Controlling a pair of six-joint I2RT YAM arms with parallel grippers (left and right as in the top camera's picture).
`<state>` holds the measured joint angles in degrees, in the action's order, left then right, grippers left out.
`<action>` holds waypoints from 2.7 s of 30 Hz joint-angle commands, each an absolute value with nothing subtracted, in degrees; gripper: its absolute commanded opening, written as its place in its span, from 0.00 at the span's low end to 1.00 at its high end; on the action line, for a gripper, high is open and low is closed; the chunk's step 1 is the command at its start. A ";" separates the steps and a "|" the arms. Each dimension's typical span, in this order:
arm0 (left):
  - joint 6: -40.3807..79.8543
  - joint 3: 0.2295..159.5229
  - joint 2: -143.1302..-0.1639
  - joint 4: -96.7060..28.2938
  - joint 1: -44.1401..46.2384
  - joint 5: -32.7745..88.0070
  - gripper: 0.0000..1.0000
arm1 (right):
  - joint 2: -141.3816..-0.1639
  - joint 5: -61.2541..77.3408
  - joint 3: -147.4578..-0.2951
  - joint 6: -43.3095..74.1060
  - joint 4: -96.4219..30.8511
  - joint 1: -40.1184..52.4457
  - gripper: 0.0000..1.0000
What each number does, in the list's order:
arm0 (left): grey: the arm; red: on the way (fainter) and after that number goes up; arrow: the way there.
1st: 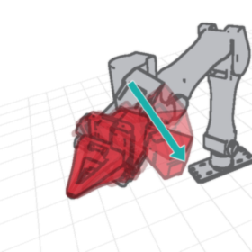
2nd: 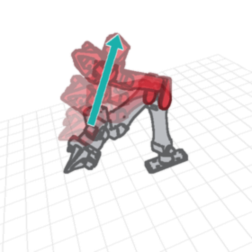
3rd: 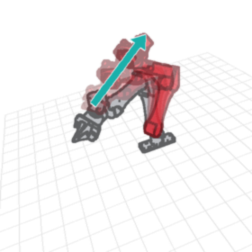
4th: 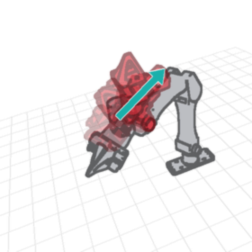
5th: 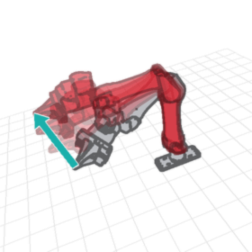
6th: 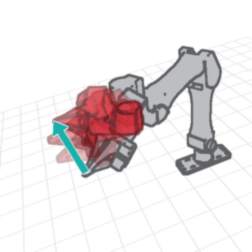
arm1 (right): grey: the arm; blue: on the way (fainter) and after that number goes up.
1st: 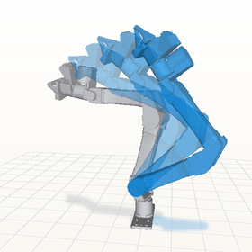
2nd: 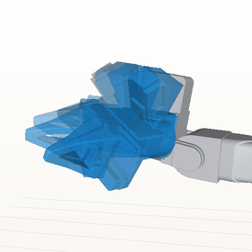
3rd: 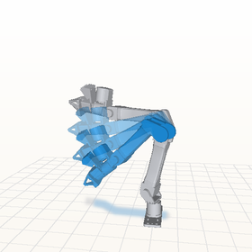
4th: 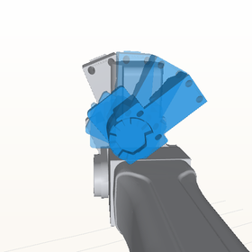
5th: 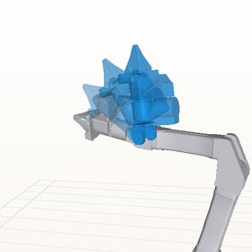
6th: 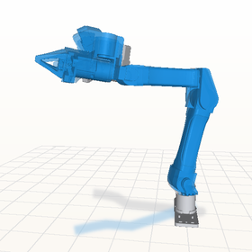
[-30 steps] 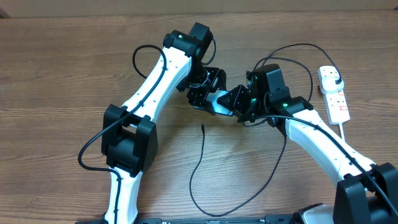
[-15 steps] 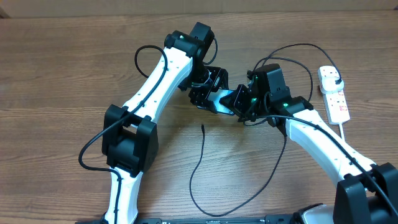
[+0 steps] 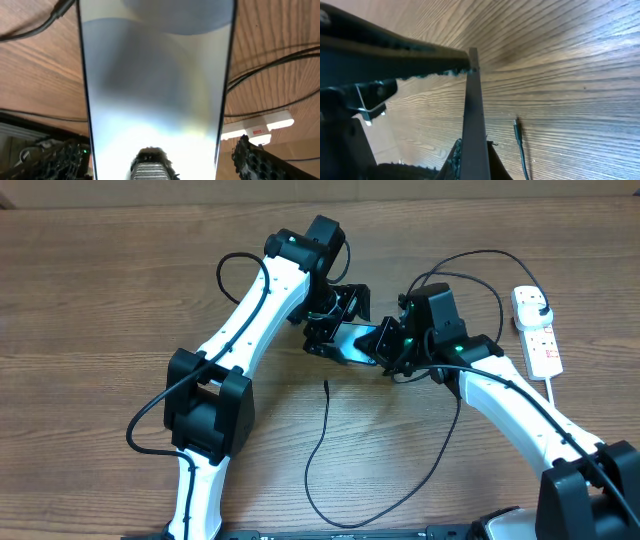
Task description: Plug charger to phone and switch on socket
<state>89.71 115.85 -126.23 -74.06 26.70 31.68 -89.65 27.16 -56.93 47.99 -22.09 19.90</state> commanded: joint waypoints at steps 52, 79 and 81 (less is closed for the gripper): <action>78.46 117.03 -109.78 -50.92 18.09 18.39 1.00 | -89.60 37.41 -58.15 118.50 23.66 14.04 0.04; 78.19 117.03 -114.45 -48.62 20.27 19.57 0.79 | -89.60 39.97 -58.15 118.65 25.67 14.72 0.04; 78.19 117.03 -114.45 -48.73 20.29 19.57 0.73 | -89.60 39.97 -58.15 118.65 25.67 14.72 0.04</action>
<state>78.00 116.77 -114.30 -48.82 20.08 19.68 -90.08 39.22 -56.95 115.87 24.45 14.39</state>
